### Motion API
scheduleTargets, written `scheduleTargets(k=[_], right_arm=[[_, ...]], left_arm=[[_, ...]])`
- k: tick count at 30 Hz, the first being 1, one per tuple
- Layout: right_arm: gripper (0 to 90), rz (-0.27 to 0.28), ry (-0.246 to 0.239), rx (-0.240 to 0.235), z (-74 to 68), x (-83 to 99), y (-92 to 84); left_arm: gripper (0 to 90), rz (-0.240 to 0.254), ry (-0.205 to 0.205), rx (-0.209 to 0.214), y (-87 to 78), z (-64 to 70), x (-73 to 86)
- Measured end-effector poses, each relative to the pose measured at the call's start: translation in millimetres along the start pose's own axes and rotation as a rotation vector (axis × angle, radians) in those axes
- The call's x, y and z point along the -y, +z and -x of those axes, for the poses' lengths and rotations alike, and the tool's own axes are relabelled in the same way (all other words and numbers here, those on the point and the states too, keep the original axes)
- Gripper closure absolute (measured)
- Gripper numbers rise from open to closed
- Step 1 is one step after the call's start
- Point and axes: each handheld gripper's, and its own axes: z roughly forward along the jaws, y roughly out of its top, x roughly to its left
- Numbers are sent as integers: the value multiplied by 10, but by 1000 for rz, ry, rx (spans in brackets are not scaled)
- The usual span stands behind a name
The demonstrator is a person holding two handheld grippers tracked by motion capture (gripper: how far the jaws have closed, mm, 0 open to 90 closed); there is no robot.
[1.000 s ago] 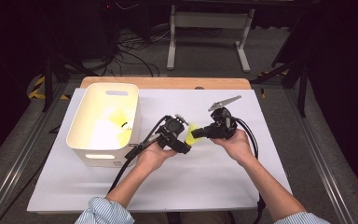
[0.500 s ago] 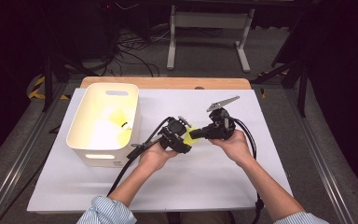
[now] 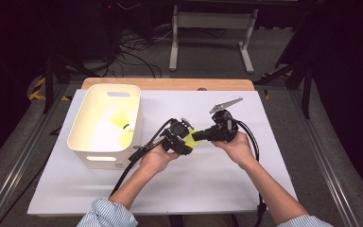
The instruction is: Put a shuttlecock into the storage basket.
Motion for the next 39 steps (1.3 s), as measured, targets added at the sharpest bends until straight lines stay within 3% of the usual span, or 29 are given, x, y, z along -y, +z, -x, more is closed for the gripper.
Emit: scheduleTargets(k=[9,16,26,39], right_arm=[[854,-2,-11,23,-13,3,3],[758,-1,-17,53,-15,19,-33],[506,36,-44,142,-30,60,-167],[336,64,-65,275,-28,181,-344]], left_arm=[[648,-9,-1,-13,-11,5,-5],[648,-16,-10,-16,-25,-17,-11],[648,-25,-24,-21,-54,-55,-26],[649,-25,-43,-35,-123,-87,-19]])
